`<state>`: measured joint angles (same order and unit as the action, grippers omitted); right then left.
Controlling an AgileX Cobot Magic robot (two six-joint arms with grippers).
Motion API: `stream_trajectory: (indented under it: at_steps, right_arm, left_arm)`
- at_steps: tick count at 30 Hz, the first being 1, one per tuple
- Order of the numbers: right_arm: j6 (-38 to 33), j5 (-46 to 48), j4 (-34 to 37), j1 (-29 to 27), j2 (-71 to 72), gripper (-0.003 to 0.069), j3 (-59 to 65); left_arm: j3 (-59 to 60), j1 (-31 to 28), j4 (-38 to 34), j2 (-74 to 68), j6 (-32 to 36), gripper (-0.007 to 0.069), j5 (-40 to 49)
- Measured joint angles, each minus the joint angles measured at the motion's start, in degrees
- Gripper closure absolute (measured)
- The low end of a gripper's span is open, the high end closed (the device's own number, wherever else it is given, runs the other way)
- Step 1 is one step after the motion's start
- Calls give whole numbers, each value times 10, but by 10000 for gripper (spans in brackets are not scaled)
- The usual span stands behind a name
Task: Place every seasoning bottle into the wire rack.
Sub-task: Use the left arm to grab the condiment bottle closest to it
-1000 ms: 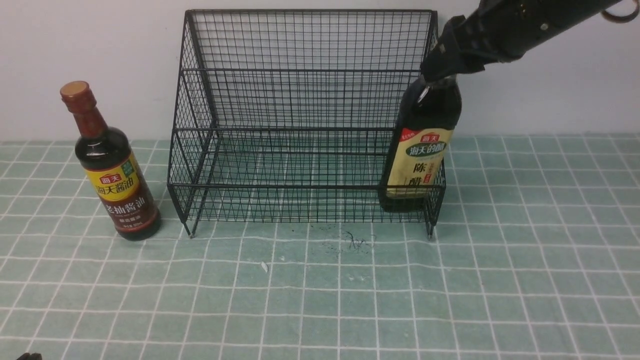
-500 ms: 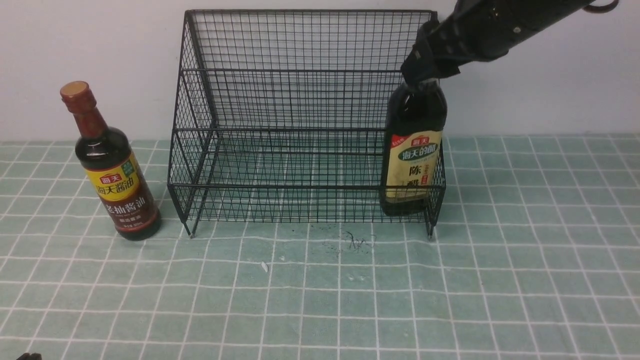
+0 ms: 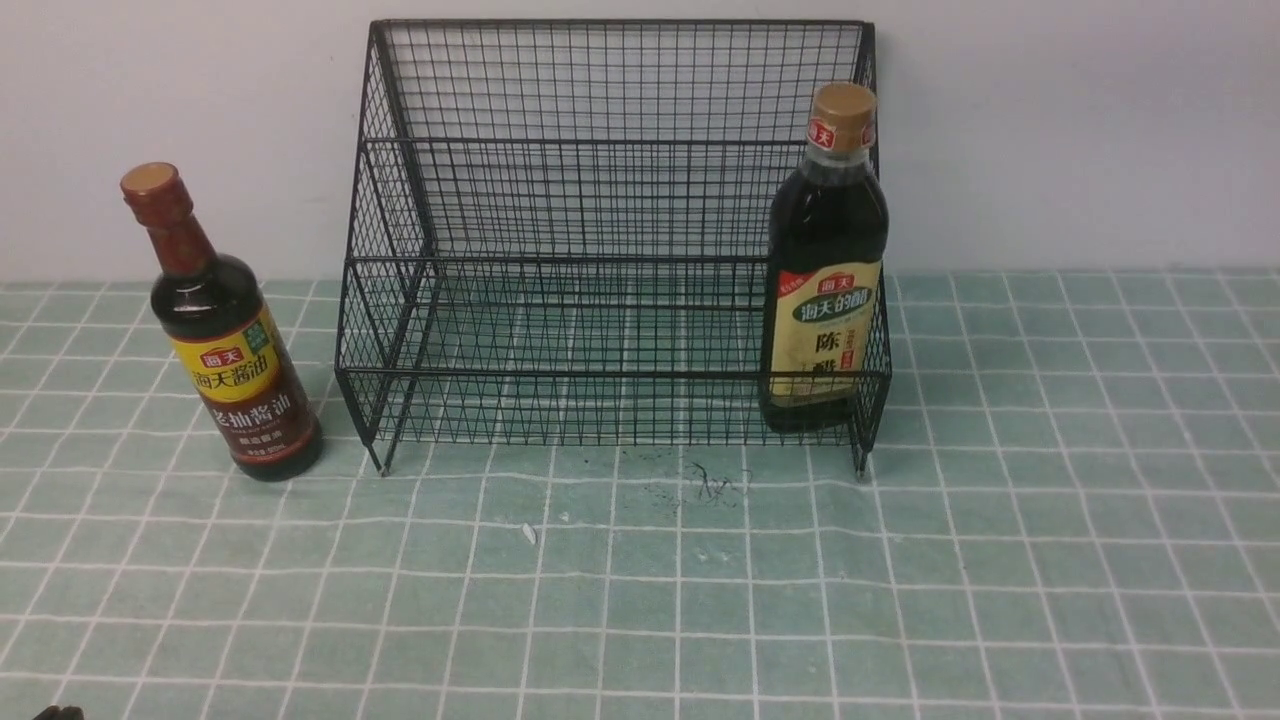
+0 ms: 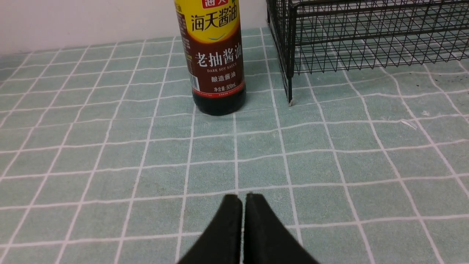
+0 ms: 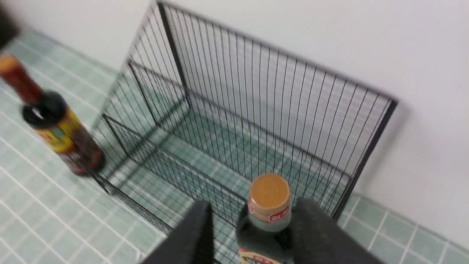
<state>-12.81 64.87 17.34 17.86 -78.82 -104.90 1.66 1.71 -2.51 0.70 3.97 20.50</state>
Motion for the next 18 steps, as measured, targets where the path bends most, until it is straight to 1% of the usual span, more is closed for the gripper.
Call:
stream_trajectory:
  at_steps: [2, 3, 5, 6, 7, 8, 11, 13, 14, 18]
  right_arm:
    - [14, 17, -17, 0, 56, 547, -1]
    - [23, 26, -25, 0, 84, 585, -2]
    - [50, 42, -45, 0, 136, 643, -2]
    - [62, 48, -52, 0, 165, 656, 2]
    - [64, 50, -53, 0, 177, 658, 4]
    - [77, 54, -58, 0, 221, 666, 21]
    - [94, 51, -62, 0, 320, 671, 94]
    - [109, 23, -63, 0, 404, 672, 168]
    - [112, 19, -63, 0, 412, 672, 185]
    - [137, -89, -63, 0, 572, 672, 376]
  left_arm:
    - [0, 0, 0, 0, 0, 631, 0]
    - [0, 0, 0, 0, 0, 631, 0]
    - [0, 0, 0, 0, 0, 631, 0]
    - [0, 0, 0, 0, 0, 631, 0]
    - [0, 0, 0, 0, 0, 631, 0]
    - [0, 0, 0, 0, 0, 631, 0]
    - [0, 0, 0, 0, 0, 631, 0]
    - [0, 0, 0, 0, 0, 631, 0]
    - [0, 0, 0, 0, 0, 631, 0]
    - [0, 0, 0, 0, 0, 631, 0]
